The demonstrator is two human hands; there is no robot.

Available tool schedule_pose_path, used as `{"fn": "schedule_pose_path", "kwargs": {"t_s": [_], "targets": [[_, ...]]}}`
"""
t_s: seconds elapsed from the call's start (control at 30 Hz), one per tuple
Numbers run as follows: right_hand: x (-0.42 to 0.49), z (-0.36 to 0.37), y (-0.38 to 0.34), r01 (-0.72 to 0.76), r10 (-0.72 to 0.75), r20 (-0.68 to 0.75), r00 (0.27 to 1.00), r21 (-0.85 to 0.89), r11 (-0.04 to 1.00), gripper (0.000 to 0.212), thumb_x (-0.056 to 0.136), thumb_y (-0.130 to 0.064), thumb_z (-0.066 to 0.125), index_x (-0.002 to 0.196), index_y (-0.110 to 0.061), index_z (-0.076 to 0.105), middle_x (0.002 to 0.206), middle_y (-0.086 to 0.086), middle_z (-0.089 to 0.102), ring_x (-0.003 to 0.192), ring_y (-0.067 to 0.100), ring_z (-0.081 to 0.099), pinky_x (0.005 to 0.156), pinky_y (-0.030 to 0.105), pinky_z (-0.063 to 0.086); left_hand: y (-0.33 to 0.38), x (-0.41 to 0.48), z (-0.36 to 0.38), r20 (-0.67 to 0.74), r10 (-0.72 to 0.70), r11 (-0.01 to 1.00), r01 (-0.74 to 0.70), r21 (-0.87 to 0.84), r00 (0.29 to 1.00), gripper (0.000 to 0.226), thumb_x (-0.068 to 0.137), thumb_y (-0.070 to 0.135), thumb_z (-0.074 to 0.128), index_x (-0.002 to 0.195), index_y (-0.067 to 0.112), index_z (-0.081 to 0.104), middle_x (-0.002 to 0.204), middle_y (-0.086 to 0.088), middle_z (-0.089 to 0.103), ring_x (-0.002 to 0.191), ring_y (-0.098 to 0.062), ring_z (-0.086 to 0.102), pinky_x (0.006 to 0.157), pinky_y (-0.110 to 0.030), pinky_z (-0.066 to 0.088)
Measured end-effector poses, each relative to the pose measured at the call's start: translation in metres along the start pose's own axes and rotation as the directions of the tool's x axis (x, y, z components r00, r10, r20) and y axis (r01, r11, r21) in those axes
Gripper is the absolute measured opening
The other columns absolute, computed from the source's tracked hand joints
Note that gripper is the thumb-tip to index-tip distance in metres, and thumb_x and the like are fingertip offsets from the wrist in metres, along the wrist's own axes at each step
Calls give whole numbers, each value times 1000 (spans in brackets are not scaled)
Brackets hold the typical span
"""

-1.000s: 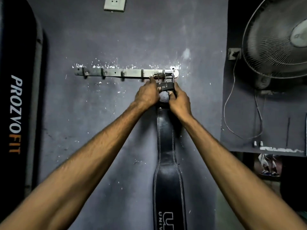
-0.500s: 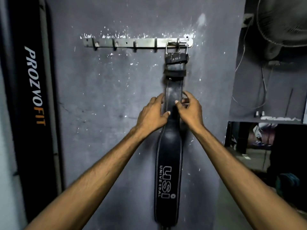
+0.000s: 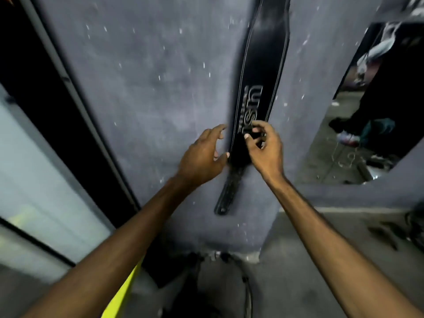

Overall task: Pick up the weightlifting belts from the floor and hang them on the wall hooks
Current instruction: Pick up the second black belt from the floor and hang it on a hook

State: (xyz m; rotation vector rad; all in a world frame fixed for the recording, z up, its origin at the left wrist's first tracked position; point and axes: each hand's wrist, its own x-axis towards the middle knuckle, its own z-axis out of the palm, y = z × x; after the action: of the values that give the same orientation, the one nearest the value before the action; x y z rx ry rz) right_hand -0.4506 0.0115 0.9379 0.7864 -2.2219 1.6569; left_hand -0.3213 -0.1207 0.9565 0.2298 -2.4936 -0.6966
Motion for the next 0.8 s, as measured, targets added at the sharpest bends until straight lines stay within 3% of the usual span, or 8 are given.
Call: {"fn": "schedule_pose_path", "kwargs": {"t_s": [0.1,0.2,0.37,0.43,0.53,0.6,0.7,0.8], "targets": [[-61,15,62,-102,106,106,989,-43,994,36,90,-23,70,126,-20,63,113,3,65,85,4,63,77,24,56,-38,-54,59,77,-84,996,85,-16,994,68,84,21,70,146,19,42,126,0,58,71,-14,62,75,-40,57],[-125,27,136,-200,214,206,955,-84,976,36,90,-20,71,125,-20,63,115,3,65,92,12,65,80,34,60,-71,-109,123,163,-253,965,261,-30,954,69,85,21,71,146,20,41,128,-1,60,71,-12,62,73,-35,57],[-263,46,283,-397,428,324,843,-161,904,27,89,-12,72,115,-12,67,106,9,68,80,15,63,73,30,56,-140,-234,261,366,-519,822,568,-35,773,65,79,21,68,141,20,47,123,-9,64,88,-31,68,80,-35,57],[-307,44,313,-488,522,325,788,-186,853,25,89,-10,71,113,-9,67,100,13,70,78,20,67,76,35,57,-151,-274,285,400,-577,790,611,51,712,62,81,15,70,139,16,50,123,-9,66,94,-30,68,77,-25,49],[-397,50,395,-606,647,369,668,-235,760,26,91,-12,70,116,-7,67,100,15,73,79,22,69,80,40,58,-183,-354,365,494,-601,760,641,109,629,62,82,13,75,139,7,51,129,-14,64,110,-32,65,83,-22,40],[-453,46,433,-653,713,357,603,-293,699,26,92,-15,71,117,-8,68,102,12,74,81,17,67,81,36,57,-196,-402,407,535,-639,709,692,131,553,61,81,12,76,137,6,53,132,-16,63,116,-33,63,88,-21,41],[-549,45,503,-700,777,356,519,-344,625,24,92,-13,70,115,-7,69,104,8,74,84,12,67,76,12,50,-222,-487,488,589,-673,631,763,142,447,59,80,11,75,135,6,55,126,-17,67,113,-35,65,84,-17,42],[-632,43,565,-737,836,336,434,-402,544,24,92,-10,69,115,-5,69,105,7,73,82,6,64,70,-2,41,-245,-564,562,648,-688,574,792,210,327,61,80,30,64,138,15,53,124,-14,69,113,-34,66,92,-41,53]]}}
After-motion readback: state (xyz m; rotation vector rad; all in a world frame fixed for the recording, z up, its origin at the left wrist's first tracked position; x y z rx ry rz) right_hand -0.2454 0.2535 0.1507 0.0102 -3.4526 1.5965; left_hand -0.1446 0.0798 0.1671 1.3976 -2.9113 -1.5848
